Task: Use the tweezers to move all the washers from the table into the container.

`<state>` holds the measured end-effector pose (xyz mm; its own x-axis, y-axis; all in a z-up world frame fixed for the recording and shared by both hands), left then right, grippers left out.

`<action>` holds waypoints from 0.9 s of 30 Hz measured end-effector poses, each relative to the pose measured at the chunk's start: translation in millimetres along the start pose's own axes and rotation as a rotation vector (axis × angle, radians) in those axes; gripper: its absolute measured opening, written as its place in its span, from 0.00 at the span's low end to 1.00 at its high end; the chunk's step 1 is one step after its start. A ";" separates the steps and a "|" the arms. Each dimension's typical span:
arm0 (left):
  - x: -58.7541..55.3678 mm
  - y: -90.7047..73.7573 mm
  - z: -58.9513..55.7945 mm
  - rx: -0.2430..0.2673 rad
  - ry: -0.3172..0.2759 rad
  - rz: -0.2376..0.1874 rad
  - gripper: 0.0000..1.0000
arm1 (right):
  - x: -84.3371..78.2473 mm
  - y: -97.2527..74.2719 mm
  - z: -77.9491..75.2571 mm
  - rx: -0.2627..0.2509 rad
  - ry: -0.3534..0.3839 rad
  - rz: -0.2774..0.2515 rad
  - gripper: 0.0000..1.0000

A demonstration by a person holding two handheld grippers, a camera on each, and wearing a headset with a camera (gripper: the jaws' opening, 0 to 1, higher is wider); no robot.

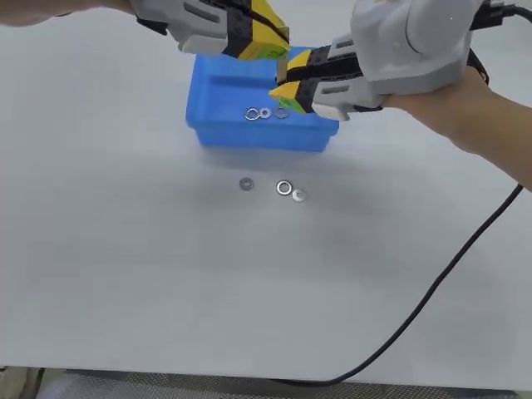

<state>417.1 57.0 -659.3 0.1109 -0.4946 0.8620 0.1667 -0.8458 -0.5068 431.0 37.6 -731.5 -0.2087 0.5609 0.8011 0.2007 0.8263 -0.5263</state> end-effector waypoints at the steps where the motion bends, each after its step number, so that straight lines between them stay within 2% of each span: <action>1: 0.8 -1.7 -2.0 -0.001 -0.001 0.001 0.05 | 2.9 -1.5 3.2 0.006 -0.001 -0.005 0.12; 9: 6.7 -16.7 -26.3 -0.008 -0.028 -0.007 0.05 | 19.6 -10.8 23.1 0.044 -0.043 -0.032 0.12; 16: 2.0 -27.4 -43.6 -0.002 -0.055 -0.011 0.05 | 30.3 -12.3 45.2 0.064 -0.055 -0.037 0.12; 27: -5.5 -31.5 -65.2 -0.005 -0.060 0.000 0.05 | 37.0 -11.8 71.4 0.093 -0.058 -0.031 0.12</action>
<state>347.3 73.4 -647.3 0.1694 -0.4821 0.8596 0.1619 -0.8467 -0.5068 352.6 52.3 -716.0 -0.2693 0.5351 0.8007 0.1044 0.8428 -0.5281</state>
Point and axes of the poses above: the centre of the closed fingertips' face, and the gripper's own axes: y roughly forward along the fingers, z roughly to its left, x roughly out of its top, the point moved 3 cm from there along -y, roughly backward along the fingers, and after that the axes turned 9 degrees about -y, right-handed, at the moved point
